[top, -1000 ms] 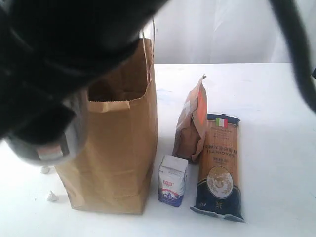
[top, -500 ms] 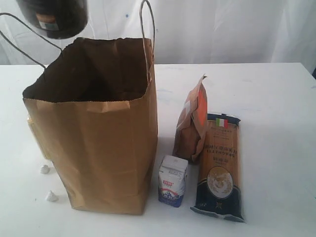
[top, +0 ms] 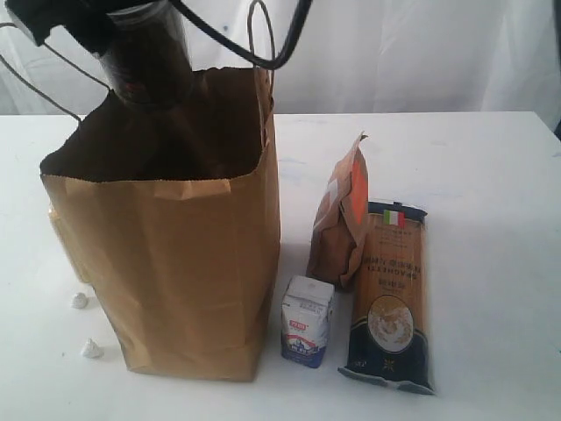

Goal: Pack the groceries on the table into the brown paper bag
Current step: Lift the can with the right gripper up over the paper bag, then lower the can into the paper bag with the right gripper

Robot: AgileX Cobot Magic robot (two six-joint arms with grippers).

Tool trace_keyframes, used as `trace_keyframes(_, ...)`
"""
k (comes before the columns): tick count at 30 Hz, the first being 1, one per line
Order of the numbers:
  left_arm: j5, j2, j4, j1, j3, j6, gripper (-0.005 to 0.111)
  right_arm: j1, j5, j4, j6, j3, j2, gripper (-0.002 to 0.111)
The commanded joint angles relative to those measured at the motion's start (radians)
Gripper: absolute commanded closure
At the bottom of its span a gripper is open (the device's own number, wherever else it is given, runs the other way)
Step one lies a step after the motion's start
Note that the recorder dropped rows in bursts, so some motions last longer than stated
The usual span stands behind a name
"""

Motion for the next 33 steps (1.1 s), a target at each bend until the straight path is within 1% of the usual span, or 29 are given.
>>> trace_keyframes(1, 0.004, -0.004, -0.008, 0.001, 0.005, 0.002, 0.107, -0.024, -0.04, 0.016, 0.032, -0.012, 0.016, 0.108)
trace_keyframes(8, 0.004, -0.004, -0.008, 0.001, 0.005, 0.002, 0.107, -0.029, -0.04, 0.045, 0.084, -0.005, 0.052, 0.108)
trace_keyframes(16, 0.004, -0.004, -0.008, 0.001, 0.005, 0.002, 0.107, -0.044, -0.04, 0.052, 0.098, 0.031, 0.048, 0.108)
trace_keyframes(23, 0.004, -0.004, -0.008, 0.001, 0.005, 0.002, 0.107, -0.06, -0.04, 0.052, 0.111, 0.122, 0.04, 0.108)
trace_keyframes(33, 0.004, -0.004, -0.008, 0.001, 0.005, 0.002, 0.107, -0.098, -0.04, 0.071, 0.116, 0.207, 0.046, 0.108)
